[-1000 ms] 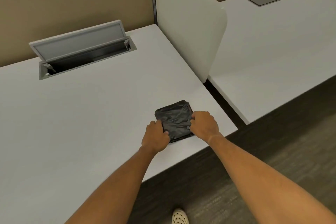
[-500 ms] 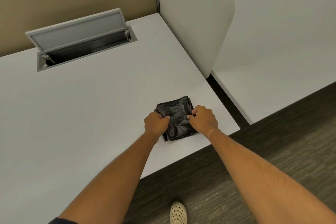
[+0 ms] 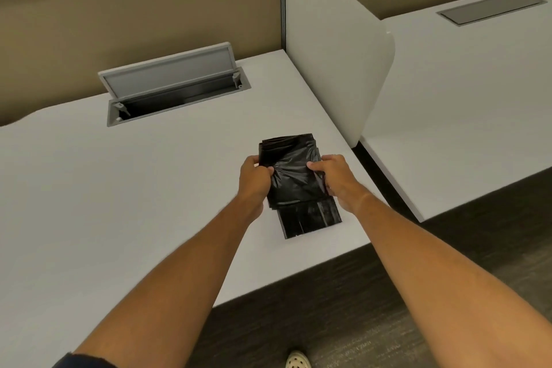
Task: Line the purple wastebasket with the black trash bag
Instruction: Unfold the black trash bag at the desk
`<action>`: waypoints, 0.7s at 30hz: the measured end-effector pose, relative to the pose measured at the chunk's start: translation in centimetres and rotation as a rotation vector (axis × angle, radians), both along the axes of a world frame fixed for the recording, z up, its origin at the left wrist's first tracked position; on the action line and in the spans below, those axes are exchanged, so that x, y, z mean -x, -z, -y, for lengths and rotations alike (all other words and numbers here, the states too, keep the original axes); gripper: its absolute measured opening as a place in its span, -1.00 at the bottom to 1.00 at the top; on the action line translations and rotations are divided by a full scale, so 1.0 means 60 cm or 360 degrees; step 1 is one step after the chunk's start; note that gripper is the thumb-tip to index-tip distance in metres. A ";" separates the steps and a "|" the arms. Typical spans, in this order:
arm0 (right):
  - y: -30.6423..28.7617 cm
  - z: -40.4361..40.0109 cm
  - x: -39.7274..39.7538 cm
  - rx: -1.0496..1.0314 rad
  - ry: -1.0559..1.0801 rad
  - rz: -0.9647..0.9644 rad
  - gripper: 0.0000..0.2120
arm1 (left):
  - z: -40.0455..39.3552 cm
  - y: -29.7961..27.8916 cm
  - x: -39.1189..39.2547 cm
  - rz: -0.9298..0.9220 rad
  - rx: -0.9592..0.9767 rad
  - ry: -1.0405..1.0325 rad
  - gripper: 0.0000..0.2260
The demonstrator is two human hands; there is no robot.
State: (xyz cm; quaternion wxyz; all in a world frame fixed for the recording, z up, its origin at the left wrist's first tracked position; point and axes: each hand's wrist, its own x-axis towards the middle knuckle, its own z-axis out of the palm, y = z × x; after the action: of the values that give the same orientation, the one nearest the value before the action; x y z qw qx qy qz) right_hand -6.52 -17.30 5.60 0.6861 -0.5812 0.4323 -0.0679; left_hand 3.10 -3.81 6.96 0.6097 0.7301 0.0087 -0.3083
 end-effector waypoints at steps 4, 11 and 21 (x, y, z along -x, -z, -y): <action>-0.058 -0.044 -0.026 -0.0276 -0.0178 0.0175 -0.70 | -0.052 -0.053 -0.020 -0.0001 0.0055 -0.0137 -0.67; -0.164 -0.173 -0.087 -0.0032 -0.0395 0.0478 -0.79 | -0.190 -0.136 -0.046 0.0749 -0.0398 -0.0488 -0.52; -0.274 -0.412 -0.143 0.0413 -0.0799 0.0606 -0.70 | -0.399 -0.252 -0.048 0.0896 0.0103 -0.0278 -0.81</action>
State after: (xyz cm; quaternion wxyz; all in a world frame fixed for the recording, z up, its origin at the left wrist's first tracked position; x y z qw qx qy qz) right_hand 2.04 7.40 22.04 0.6700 -0.7289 0.1275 -0.0587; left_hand 5.97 20.12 22.10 0.6352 0.7637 -0.1079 -0.0401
